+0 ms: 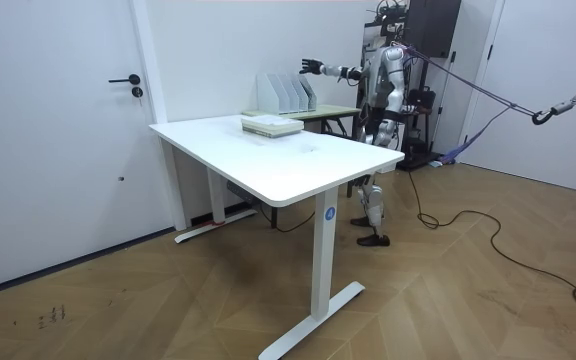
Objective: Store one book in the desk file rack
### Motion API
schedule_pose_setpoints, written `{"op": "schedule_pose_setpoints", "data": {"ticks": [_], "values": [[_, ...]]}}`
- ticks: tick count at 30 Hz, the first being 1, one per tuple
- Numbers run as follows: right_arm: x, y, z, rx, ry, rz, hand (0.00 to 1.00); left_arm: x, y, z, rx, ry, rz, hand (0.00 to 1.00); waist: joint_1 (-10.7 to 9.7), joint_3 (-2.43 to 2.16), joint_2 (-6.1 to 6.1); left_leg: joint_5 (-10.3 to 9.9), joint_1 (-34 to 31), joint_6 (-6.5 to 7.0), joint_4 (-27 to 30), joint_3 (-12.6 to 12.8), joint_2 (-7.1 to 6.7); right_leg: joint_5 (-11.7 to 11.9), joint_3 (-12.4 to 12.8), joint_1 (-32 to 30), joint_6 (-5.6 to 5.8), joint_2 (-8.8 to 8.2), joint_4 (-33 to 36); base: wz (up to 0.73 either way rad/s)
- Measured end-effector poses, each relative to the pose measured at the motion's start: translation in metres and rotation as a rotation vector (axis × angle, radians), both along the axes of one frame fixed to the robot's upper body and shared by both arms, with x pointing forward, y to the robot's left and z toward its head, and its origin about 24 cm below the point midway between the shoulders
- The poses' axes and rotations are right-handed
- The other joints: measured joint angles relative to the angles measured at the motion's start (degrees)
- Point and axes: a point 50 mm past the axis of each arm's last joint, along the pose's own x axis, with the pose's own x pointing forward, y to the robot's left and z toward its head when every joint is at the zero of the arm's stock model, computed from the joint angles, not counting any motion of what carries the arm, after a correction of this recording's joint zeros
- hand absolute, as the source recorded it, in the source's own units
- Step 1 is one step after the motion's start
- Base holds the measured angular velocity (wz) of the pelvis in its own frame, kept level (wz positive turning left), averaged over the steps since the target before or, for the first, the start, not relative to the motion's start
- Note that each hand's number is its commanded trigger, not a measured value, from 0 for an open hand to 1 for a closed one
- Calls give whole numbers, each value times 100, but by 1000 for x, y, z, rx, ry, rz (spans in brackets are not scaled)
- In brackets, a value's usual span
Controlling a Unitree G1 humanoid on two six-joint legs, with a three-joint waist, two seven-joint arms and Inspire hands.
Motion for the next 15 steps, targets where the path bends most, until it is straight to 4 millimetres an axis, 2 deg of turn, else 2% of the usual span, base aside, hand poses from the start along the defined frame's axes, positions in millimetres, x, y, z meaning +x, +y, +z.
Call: {"op": "schedule_pose_setpoints", "data": {"ticks": [5,10,15], "values": [[-1,1,4,-3,-25,-22,0,0,0,0,4,0,1,0,26,-26,-17,0,-7,0,-3,18,0,0,33,-35,0,7,10,-2],[2,19,36,-28,-166,65,0,5,1,0,10,-16,-7,0,16,-28,-19,0,-18,0,-4,26,6,1,78,-51,-1,22,9,-3],[-4,50,75,-28,-372,285,0,5,1,0,19,-19,-17,0,-1,-20,-6,0,-12,0,-6,23,15,3,84,3,-5,30,-4,0]]}}
